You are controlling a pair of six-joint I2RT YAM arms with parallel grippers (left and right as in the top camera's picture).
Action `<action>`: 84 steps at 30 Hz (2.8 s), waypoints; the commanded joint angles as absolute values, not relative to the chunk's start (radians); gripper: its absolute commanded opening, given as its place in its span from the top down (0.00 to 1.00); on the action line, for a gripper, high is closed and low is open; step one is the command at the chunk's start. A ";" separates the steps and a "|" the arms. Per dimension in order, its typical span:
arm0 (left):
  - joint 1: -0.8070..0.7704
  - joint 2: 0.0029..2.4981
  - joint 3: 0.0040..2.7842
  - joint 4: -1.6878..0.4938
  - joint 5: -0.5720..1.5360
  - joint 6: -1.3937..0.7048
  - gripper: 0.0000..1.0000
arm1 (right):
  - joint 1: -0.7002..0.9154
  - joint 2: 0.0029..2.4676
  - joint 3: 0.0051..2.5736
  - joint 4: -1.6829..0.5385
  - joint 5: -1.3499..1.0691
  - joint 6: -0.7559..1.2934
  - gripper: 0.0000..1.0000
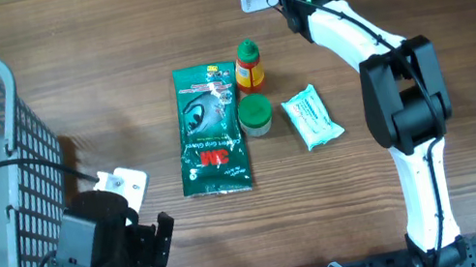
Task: Scan the item barcode
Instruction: 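Carry Nescafe stick with right gripper to the right table edge, then reach right gripper to light-green tissue pack and grasp it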
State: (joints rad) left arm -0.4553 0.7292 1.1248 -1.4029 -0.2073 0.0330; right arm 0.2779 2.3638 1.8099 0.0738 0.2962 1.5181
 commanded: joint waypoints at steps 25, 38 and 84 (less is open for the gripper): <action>-0.451 0.727 1.128 -1.400 -0.199 0.041 0.00 | -0.676 2.096 1.985 -1.036 0.483 1.406 0.95; -0.451 0.727 1.128 -1.400 -0.199 0.041 0.00 | -0.741 2.084 1.997 -0.938 0.410 1.160 0.16; -0.451 0.727 1.128 -1.400 -0.199 0.041 0.00 | 0.533 1.902 1.053 -0.563 0.251 0.062 0.36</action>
State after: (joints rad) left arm -0.4553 0.7292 1.1252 -1.4021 -0.2073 0.0330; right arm 0.5343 1.8343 1.0664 -0.5594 0.2295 0.0238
